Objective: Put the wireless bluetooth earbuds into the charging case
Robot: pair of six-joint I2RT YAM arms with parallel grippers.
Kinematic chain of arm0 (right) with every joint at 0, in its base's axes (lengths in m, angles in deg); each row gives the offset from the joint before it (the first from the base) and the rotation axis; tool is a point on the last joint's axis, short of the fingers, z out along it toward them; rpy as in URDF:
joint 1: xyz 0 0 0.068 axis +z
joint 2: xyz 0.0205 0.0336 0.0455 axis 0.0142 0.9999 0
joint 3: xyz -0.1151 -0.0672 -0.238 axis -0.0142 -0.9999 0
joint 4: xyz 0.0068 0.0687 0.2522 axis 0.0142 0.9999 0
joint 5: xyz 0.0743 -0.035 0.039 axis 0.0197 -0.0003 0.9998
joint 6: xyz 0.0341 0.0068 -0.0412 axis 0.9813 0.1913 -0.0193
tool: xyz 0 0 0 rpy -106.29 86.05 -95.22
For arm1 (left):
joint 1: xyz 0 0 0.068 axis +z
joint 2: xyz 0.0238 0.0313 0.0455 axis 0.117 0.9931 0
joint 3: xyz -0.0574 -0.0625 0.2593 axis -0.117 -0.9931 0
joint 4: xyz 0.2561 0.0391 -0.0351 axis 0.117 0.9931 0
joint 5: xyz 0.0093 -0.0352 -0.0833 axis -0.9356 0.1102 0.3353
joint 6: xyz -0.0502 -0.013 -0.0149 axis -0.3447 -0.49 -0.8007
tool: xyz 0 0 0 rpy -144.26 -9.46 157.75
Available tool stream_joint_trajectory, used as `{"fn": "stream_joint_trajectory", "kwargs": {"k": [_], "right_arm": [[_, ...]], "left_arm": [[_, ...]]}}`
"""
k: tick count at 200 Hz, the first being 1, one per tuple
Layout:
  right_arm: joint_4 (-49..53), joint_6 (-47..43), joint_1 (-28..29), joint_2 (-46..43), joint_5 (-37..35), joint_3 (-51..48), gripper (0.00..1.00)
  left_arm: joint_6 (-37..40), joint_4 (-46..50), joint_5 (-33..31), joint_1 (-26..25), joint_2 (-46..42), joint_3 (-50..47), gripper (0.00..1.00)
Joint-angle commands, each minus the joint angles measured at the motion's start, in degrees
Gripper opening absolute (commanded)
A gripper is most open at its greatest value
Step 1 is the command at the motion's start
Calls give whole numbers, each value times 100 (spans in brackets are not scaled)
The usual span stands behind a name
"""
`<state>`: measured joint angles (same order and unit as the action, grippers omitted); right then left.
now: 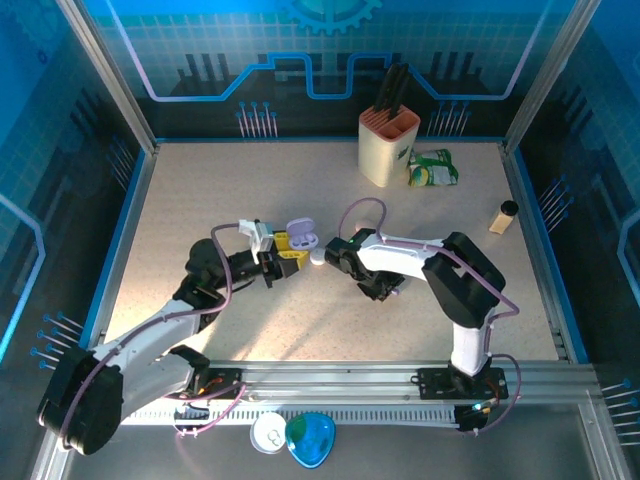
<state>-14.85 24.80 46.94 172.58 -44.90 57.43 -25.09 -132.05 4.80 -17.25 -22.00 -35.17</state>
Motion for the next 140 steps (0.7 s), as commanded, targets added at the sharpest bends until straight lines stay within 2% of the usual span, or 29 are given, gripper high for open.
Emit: {"fn": "stream_joint_trajectory", "kwargs": {"k": [1,114,140], "right_arm": [[211,152,55,196,-220,138,32],[228,127,71,501,-162,129,26],[224,135,71,519,-164,129,23]], "left_arm": [[140,41,-102,61,-186,-100,26],[138,37,-107,76,-177,-130,26],[134,17,-100,76,-169,-139,26]]}}
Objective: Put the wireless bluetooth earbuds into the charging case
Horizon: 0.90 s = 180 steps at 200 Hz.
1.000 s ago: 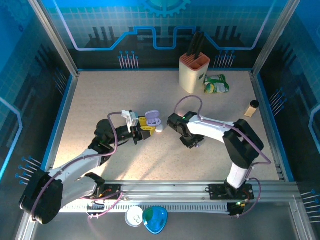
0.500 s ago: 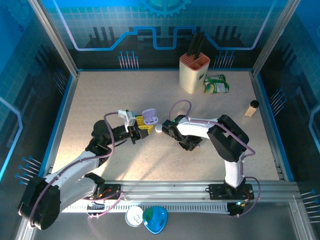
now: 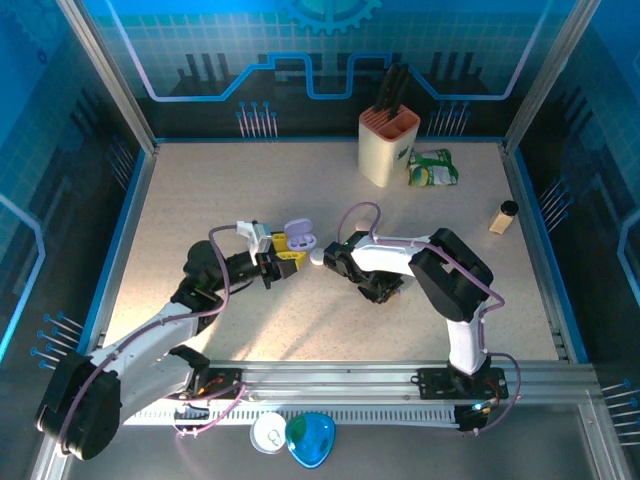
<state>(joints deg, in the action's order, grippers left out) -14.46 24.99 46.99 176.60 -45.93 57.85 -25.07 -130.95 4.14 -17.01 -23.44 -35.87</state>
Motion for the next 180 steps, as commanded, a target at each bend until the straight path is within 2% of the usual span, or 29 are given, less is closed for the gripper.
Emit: {"fn": "stream_joint_trajectory", "kwargs": {"k": [1,43,79,111,131,180], "right_arm": [[177,117,63,116,-62,88,22],[186,197,67,-192,-119,31,17],[-253,183,-123,-1229,489,-233,17],[-815,-21,-448,-2550,1520,-472,17],[-1140,-259,-693,-3395,2423,-510,17],[-1736,-532,-1020,-4651,4530,-296,17]], "left_arm": [[133,-92,-35,52,-20,-69,26],[210,-95,-6,55,32,-58,26],[441,-326,217,44,232,-70,26],[462,-618,445,38,478,-16,26],[501,-668,638,28,617,53,25],[543,-651,1049,-9,935,270,25]]}}
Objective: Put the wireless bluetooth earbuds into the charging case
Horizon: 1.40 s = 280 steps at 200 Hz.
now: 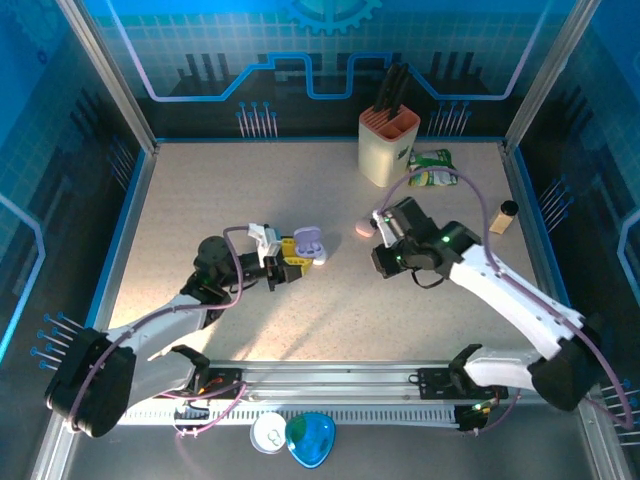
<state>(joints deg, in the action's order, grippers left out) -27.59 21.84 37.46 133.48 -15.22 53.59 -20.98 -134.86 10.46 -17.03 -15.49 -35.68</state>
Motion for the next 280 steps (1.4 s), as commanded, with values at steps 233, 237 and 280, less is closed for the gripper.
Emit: {"fn": "stream_joint_trajectory", "kwargs": {"k": [233,237,280], "right_arm": [[-2894,798,545,417,2878,532,16],[-2892,801,541,432,2878,532,16],[-2888,864,527,560,2895,471,17]], "left_arm": [[219,-979,141,-318,806,492,25],[217,-975,140,-323,806,492,25],[226,-1034,60,-323,771,432,26]]}}
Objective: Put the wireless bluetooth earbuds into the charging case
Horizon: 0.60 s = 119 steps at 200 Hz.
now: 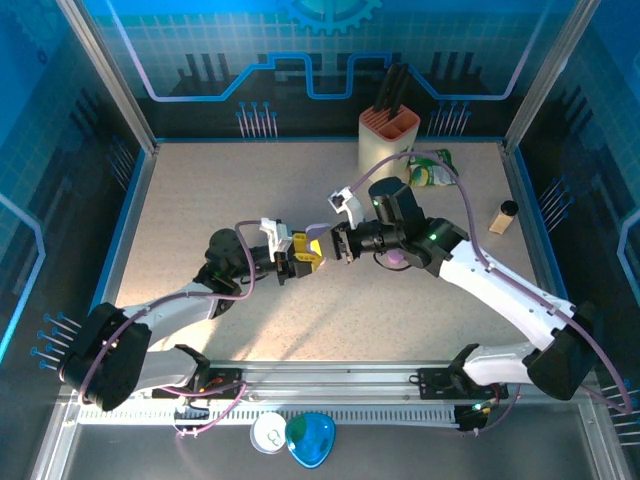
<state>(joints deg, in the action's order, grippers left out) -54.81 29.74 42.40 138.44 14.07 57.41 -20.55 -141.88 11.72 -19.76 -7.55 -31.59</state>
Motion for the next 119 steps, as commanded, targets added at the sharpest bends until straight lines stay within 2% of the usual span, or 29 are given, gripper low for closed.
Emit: {"fn": "stream_joint_trajectory", "kwargs": {"k": [1,72,102,119], "right_arm": [[-160,74,34,64,-43,88,17],[15,323,-53,170,-257,4,17],[180,363,-47,213,-413,69,20],[266,374,-55,226,-493,122,27]], "left_arm": [[182,-334,-70,-50,-23,23,25],[148,-508,-168,-50,-14,-38,26],[151,-541,-171,-50,21,-33,26],[147,-546,-169,-50,29,-35,26]]}}
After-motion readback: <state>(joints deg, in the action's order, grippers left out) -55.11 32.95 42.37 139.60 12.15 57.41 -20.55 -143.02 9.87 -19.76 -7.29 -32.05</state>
